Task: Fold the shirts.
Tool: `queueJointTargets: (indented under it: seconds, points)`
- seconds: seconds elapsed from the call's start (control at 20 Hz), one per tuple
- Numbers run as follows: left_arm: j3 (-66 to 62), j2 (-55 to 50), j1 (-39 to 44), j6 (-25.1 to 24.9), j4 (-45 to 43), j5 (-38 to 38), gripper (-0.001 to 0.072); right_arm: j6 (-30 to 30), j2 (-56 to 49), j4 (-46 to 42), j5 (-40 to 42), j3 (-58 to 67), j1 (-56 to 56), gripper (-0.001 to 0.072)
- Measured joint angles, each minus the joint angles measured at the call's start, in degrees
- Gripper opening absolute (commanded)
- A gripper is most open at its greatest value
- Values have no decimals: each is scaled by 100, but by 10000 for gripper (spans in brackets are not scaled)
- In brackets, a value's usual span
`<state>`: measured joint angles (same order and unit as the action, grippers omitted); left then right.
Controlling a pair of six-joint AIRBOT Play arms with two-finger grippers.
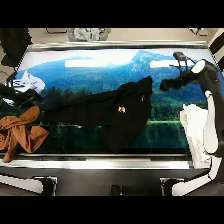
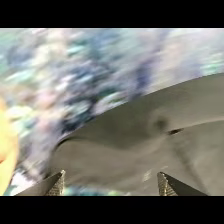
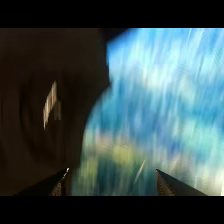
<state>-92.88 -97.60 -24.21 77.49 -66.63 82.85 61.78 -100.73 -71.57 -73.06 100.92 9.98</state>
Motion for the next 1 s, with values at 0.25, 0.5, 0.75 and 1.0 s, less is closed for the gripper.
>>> queueJointTargets:
  seconds: [0.25,0.5,0.75,1.0]
  points:
    - [409,-90,-59,-28,-326,-267,655,-494,57,66,-1340,-131,144,628]
    - [654,-326,-52,-199,-575,-315,655,-616,46,66,-1491,-162,4,627]
    - [922,-437,2,-348,-553,-407,566,-654,46,76,-1488,-166,-96,626]
    - [1029,-483,101,-402,-490,-686,291,-656,46,66,-1600,-166,-120,603]
